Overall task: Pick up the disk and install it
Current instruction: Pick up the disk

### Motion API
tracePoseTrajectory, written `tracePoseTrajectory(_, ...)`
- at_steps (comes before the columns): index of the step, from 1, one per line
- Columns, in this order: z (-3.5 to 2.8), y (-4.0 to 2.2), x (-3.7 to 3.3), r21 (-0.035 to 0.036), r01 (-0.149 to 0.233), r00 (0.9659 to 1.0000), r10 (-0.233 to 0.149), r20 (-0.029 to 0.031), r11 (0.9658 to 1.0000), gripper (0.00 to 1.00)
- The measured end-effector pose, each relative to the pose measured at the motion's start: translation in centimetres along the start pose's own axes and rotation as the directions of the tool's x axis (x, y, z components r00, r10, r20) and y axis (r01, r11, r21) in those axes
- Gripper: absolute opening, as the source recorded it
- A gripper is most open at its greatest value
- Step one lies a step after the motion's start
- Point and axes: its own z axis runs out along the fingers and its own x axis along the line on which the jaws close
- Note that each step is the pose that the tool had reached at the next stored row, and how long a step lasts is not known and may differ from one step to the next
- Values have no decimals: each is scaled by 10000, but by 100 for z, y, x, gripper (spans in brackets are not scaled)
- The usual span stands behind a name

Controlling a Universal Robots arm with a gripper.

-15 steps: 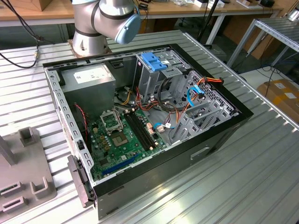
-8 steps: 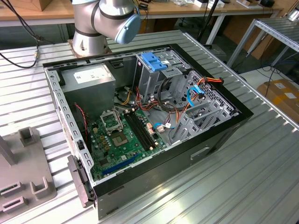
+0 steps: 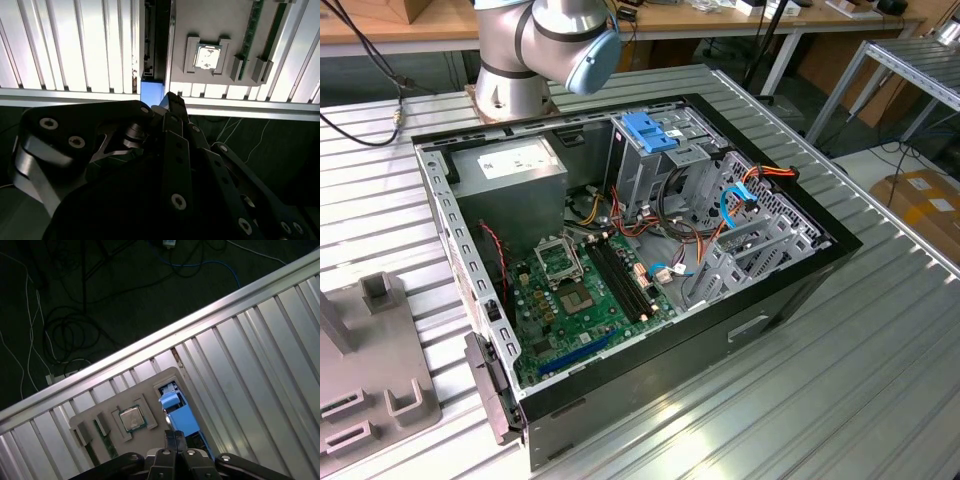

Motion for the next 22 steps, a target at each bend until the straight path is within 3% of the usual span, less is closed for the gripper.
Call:
tracePoseTrajectory(5,0,1,0,4,81,10000,-81,-2,10000,11)
tracePoseTrajectory(8,0,1,-1,17,384,9993,-384,-7,9993,11)
tracePoseTrajectory(9,1,2,-4,33,787,9969,-787,-13,9969,11)
tracePoseTrajectory(13,5,3,-7,20,1311,9913,-1311,67,9914,11)
tracePoseTrajectory(15,7,4,-8,16,1661,9860,-1661,115,9861,11)
tracePoseTrajectory(17,8,3,-8,17,1670,9859,-1670,116,9860,11)
tracePoseTrajectory(19,8,4,-8,24,1838,9829,-1839,112,9830,11)
tracePoseTrajectory(22,7,4,-8,24,1851,9827,-1851,111,9827,11)
